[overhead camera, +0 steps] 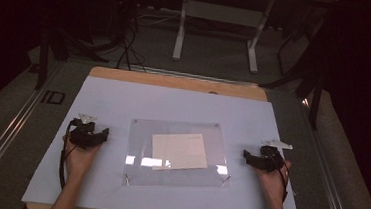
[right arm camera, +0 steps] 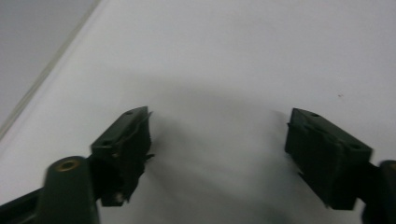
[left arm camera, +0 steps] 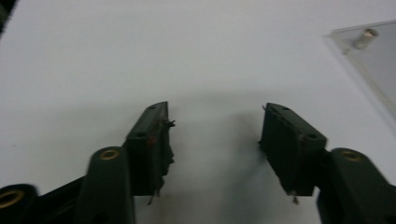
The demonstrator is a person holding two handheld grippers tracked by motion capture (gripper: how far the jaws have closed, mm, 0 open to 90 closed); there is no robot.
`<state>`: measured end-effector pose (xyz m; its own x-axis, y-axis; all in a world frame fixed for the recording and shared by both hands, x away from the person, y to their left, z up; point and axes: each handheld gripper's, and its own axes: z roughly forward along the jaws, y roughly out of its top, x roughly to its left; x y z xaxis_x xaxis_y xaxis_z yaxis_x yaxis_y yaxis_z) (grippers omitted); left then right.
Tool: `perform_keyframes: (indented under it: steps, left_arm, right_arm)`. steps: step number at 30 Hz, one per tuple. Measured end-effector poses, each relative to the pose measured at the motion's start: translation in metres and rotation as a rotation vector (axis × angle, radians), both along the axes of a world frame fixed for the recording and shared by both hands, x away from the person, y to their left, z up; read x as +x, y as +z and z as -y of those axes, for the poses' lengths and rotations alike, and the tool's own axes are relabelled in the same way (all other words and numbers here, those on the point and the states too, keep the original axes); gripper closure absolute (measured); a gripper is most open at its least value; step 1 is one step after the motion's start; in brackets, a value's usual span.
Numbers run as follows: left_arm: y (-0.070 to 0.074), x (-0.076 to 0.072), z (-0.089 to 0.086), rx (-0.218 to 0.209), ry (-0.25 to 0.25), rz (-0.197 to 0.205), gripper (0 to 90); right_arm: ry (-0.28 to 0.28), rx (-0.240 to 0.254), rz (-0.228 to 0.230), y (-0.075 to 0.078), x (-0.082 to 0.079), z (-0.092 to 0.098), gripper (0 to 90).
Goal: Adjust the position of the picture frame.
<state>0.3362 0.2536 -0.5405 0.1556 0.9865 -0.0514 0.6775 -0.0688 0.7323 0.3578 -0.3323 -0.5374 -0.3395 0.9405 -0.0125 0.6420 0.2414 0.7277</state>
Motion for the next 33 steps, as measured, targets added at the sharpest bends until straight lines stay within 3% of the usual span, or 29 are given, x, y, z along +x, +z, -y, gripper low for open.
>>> perform_keyframes:
  steps: [3, 5, 6, 8, 11, 14, 17, 18, 21, 24, 33]
  left_arm:
    - [0.003, -0.004, 0.002, -0.014, -0.072, -0.008, 47.6]
    - [0.003, -0.004, 0.002, -0.014, -0.072, -0.008, 48.3]
    - [0.009, -0.009, 0.006, -0.013, -0.135, 0.010, 48.3]
    - [0.013, -0.012, 0.010, -0.019, -0.175, 0.025, 48.7]
    - [0.015, -0.015, 0.015, 0.005, -0.222, 0.030, 48.4]
    - [0.015, -0.019, 0.020, 0.029, -0.254, 0.031, 48.4]
    - [0.016, -0.022, 0.021, 0.017, -0.267, 0.034, 48.4]
    - [0.017, -0.026, 0.021, -0.007, -0.289, 0.039, 48.4]
    - [0.020, -0.032, 0.021, -0.026, -0.320, 0.054, 48.4]
    - [0.022, -0.040, 0.021, -0.017, -0.357, 0.066, 48.4]
    - [0.020, -0.059, 0.020, -0.015, -0.459, 0.079, 48.6]
  right_arm:
    - [0.018, 0.004, 0.004, 0.000, -0.002, 0.000, 27.1]
    - [0.026, 0.006, 0.004, 0.000, -0.003, 0.000, 27.1]
    - [0.026, 0.006, 0.004, 0.000, -0.003, 0.000, 28.3]
    - [0.046, 0.001, 0.004, 0.002, -0.007, -0.001, 33.0]
    - [0.064, 0.003, -0.001, 0.002, -0.008, -0.002, 34.7]
    - [0.077, 0.003, -0.007, 0.004, -0.009, -0.001, 38.4]
    - [0.087, 0.021, -0.003, 0.006, -0.010, -0.001, 40.1]
    - [0.091, 0.025, -0.001, 0.008, -0.010, -0.001, 41.0]
    - [0.134, 0.046, 0.008, 0.017, -0.015, -0.002, 44.7]
    - [0.181, 0.056, 0.001, 0.018, -0.022, -0.004, 46.7]
    - [0.300, 0.038, -0.004, 0.019, -0.042, -0.019, 48.6]
